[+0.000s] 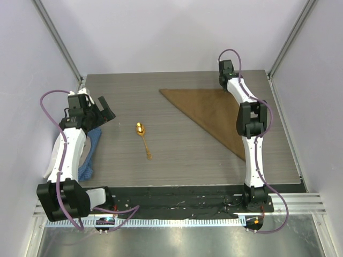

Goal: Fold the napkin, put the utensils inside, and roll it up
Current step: Fold the napkin

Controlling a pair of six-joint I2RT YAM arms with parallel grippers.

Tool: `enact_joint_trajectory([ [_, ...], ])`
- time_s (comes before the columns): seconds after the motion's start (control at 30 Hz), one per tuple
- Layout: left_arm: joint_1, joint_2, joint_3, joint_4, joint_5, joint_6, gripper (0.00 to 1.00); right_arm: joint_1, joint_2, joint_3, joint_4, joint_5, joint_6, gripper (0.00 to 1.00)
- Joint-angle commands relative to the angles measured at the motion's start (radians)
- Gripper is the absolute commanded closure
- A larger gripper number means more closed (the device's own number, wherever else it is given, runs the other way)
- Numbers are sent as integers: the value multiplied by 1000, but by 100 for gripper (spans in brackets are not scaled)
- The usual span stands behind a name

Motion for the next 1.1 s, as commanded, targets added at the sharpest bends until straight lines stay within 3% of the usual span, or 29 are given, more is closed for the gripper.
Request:
enact_joint_trajectory([
  [0.0,5,0,13,19,-10,18,0,-6,10,70,17,39,-11,99],
  [1.07,5,-3,15,16,-18,21,0,-30,-13,105,37,88,-60,99],
])
